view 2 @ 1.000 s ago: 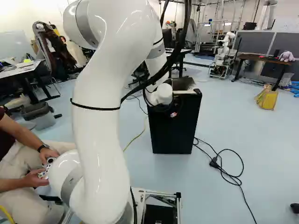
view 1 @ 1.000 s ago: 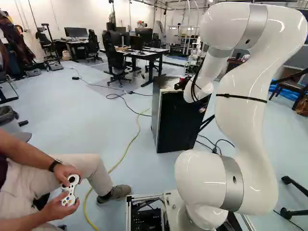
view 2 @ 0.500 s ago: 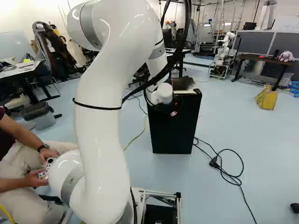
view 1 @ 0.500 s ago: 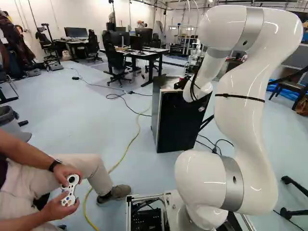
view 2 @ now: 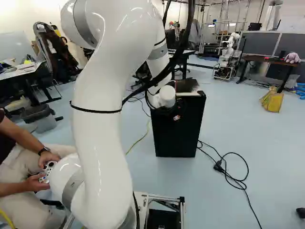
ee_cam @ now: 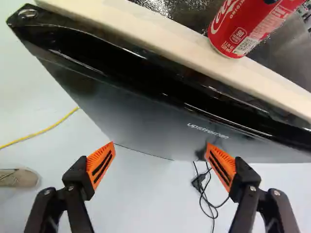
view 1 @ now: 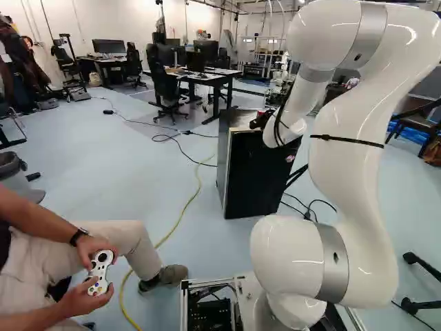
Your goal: Grab a drink from the fridge
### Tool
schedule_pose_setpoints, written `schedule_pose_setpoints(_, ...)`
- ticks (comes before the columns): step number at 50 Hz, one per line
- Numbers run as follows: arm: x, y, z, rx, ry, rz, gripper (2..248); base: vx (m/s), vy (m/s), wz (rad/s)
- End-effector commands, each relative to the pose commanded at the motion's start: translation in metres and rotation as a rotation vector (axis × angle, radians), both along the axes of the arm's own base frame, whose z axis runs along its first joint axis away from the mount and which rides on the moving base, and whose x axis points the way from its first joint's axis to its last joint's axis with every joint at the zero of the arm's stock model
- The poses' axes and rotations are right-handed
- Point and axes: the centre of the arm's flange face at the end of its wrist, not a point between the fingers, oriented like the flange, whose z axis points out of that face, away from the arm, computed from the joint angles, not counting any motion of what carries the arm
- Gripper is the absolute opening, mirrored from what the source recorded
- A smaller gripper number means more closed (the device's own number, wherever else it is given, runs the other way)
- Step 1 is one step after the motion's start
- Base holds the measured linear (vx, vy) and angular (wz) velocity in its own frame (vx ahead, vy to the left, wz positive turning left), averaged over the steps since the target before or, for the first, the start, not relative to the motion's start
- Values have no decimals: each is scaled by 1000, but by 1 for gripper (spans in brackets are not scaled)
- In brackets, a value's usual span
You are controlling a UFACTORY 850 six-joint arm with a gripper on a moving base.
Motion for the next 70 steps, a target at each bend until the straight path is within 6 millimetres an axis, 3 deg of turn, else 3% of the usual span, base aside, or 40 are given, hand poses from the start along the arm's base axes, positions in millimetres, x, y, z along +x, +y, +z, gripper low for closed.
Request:
schedule_pose_setpoints(25,-45,3,6,82,-22,-181,247,0,0,0)
schedule_pose_setpoints(53,-85,12,28,166,-266,-294,247,0,0,0)
schedule_pose_setpoints(70,-90,20,42,187,-440,-278,247,0,0,0)
